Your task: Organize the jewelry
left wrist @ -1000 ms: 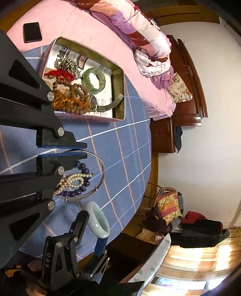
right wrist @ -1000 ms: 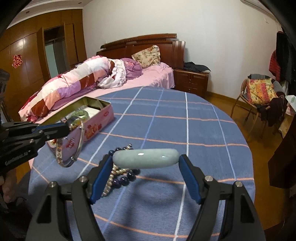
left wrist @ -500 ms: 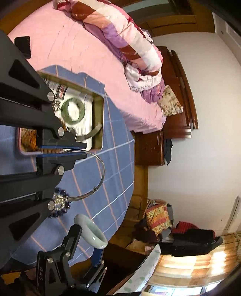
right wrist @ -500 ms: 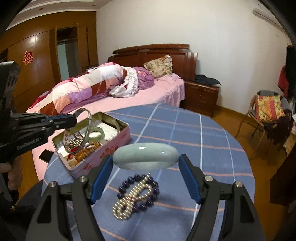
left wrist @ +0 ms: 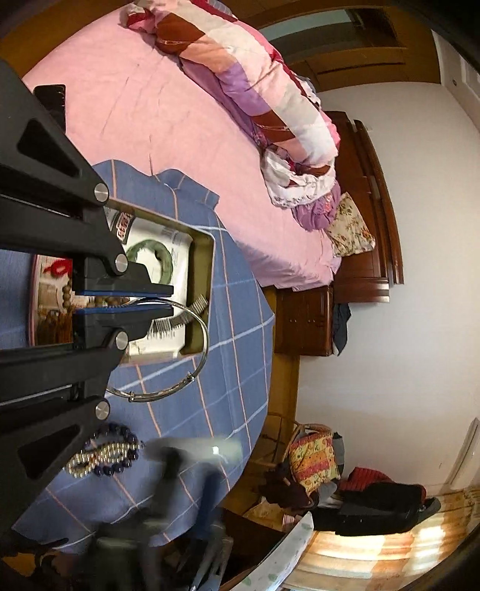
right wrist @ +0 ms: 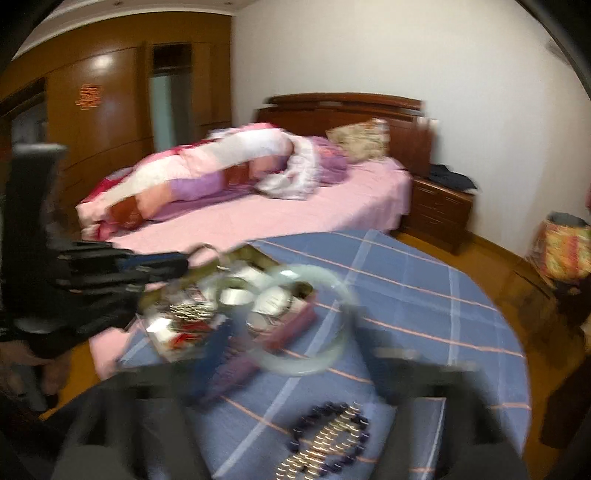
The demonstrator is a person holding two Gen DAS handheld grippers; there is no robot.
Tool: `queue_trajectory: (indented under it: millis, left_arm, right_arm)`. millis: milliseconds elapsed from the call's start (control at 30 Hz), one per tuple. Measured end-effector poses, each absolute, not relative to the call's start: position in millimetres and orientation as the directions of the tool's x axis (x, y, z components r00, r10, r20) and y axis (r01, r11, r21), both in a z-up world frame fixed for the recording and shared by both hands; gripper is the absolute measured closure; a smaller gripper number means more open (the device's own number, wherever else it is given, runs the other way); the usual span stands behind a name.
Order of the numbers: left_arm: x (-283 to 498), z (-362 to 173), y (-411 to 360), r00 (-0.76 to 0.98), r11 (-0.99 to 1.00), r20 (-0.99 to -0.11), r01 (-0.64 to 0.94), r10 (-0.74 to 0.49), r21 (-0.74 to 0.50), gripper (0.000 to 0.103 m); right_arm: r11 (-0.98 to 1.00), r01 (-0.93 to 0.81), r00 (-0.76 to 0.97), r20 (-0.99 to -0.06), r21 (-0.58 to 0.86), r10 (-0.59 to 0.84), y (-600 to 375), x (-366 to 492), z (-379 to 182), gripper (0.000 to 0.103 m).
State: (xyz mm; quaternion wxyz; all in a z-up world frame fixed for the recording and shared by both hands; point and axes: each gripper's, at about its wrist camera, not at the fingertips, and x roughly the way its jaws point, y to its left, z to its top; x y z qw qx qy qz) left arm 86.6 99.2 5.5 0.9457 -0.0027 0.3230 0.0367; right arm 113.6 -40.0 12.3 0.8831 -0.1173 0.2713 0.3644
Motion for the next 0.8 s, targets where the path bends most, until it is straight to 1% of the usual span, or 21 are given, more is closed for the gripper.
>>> queue_trajectory:
  millis: [33, 100, 133, 167, 200, 233, 300, 333, 367, 400, 433, 467, 500, 533, 567, 600, 667, 700, 733, 767, 800]
  left_arm:
    - [87.4, 3.6, 102.5, 0.785, 0.997, -0.615, -0.080, 0.072, 0.014, 0.101]
    - [88.7, -0.2, 109.2, 0.780, 0.996, -0.621, -0.091, 0.078, 0.011, 0.101]
    - [90.4, -2.6, 112.0, 0.775, 0.995, -0.626, -0.096, 0.084, 0.014, 0.101]
    - [91.5, -4.2, 114.1, 0.771, 0.994, -0.630, -0.108, 0.092, 0.013, 0.101]
    - [93.0, -6.5, 115.6, 0.767, 0.993, -0.635, -0.115, 0.094, 0.009, 0.101]
    - [94.0, -9.0, 116.6, 0.764, 0.993, -0.639, -0.114, 0.093, 0.008, 0.101]
    - [95.0, -12.0, 120.1, 0.758, 0.993, -0.645, -0.120, 0.093, 0.003, 0.101]
    - [95.3, -12.5, 121.1, 0.757, 0.992, -0.647, -0.123, 0.093, 0.000, 0.101]
    - [96.5, -11.8, 120.6, 0.758, 0.993, -0.646, -0.117, 0.090, 0.001, 0.101]
    - [98.7, -9.9, 120.8, 0.758, 0.993, -0.646, -0.115, 0.089, 0.001, 0.101]
    - [102.5, -6.6, 123.0, 0.757, 0.992, -0.647, -0.123, 0.087, -0.009, 0.101]
    - [108.7, -1.6, 125.2, 0.754, 0.991, -0.652, -0.129, 0.080, -0.027, 0.101]
    - [112.9, 4.1, 126.4, 0.752, 0.991, -0.655, -0.127, 0.068, -0.043, 0.101]
    - [114.4, 14.2, 127.4, 0.762, 0.991, -0.645, -0.123, 0.061, -0.052, 0.101]
    - [112.2, 24.8, 129.2, 0.780, 0.993, -0.623, -0.112, 0.060, -0.046, 0.101]
    - [109.3, 30.6, 132.1, 0.789, 0.993, -0.611, -0.110, 0.061, -0.042, 0.101]
    - [106.2, 40.0, 141.9, 0.807, 0.994, -0.588, -0.100, 0.054, -0.045, 0.101]
    - [109.0, 40.2, 146.7, 0.804, 0.992, -0.591, -0.114, 0.064, -0.049, 0.101]
    - [113.0, 40.0, 152.5, 0.800, 0.989, -0.596, -0.139, 0.076, -0.060, 0.101]
    - [116.0, 39.6, 154.9, 0.801, 0.987, -0.593, -0.145, 0.078, -0.067, 0.101]
    - [118.1, 38.3, 155.5, 0.802, 0.987, -0.593, -0.141, 0.070, -0.073, 0.101]
  right_arm:
    - [0.712, -0.702, 0.598, -0.562, -0.024, 0.571, -37.0, 113.7, 14.0, 0.090]
    - [0.722, -0.690, 0.612, -0.574, -0.051, 0.544, -29.2, 117.0, 14.3, 0.088]
    - [0.720, -0.693, 0.601, -0.582, -0.038, 0.548, -26.8, 120.3, 13.4, 0.088]
    - [0.722, -0.692, 0.599, -0.580, -0.028, 0.551, -26.0, 123.8, 12.7, 0.091]
    - [0.744, -0.665, 0.632, -0.576, -0.059, 0.519, -26.0, 128.6, 10.5, 0.092]
    - [0.766, -0.639, 0.653, -0.573, -0.068, 0.495, -30.8, 133.3, 8.6, 0.092]
    - [0.800, -0.600, 0.650, -0.596, -0.020, 0.472, -47.1, 150.8, 1.7, 0.076]
    - [0.825, -0.565, 0.666, -0.601, -0.020, 0.442, -56.6, 160.5, -2.7, 0.067]
    - [0.847, -0.531, 0.681, -0.602, -0.015, 0.417, -65.5, 172.5, -6.9, 0.063]
    - [0.842, -0.540, 0.664, -0.627, -0.024, 0.408, -65.5, 193.1, -13.4, 0.054]
    - [0.831, -0.553, 0.633, -0.682, -0.066, 0.367, -58.9, 216.8, -20.9, 0.031]
    - [0.835, -0.539, 0.635, -0.706, -0.114, 0.313, -54.2, 246.0, -24.1, 0.035]
    - [0.845, -0.521, 0.638, -0.712, -0.120, 0.292, -55.4, 283.4, -23.4, 0.036]
    - [0.860, -0.502, 0.553, -0.798, -0.088, 0.241, -60.9, 319.9, -32.4, 0.044]
    - [0.912, -0.411, 0.488, -0.849, -0.016, 0.204, -79.0, 351.4, -36.9, 0.059]
    - [0.923, -0.383, 0.504, -0.827, 0.044, 0.249, -95.8, 358.1, -30.2, 0.058]
    - [0.904, -0.419, 0.443, -0.851, 0.081, 0.282, -110.5, 357.0, -33.3, 0.055]
    - [0.896, -0.437, 0.427, -0.859, 0.078, 0.283, -114.1, 351.1, -35.6, 0.052]
    - [0.893, -0.448, 0.451, -0.851, 0.043, 0.267, -118.9, 340.7, -35.1, 0.042]
    - [0.897, -0.441, 0.497, -0.834, -0.006, 0.239, -124.8, 331.8, -35.4, 0.027]
    - [0.901, -0.431, 0.524, -0.825, -0.043, 0.211, -132.4, 326.2, -41.6, 0.016]
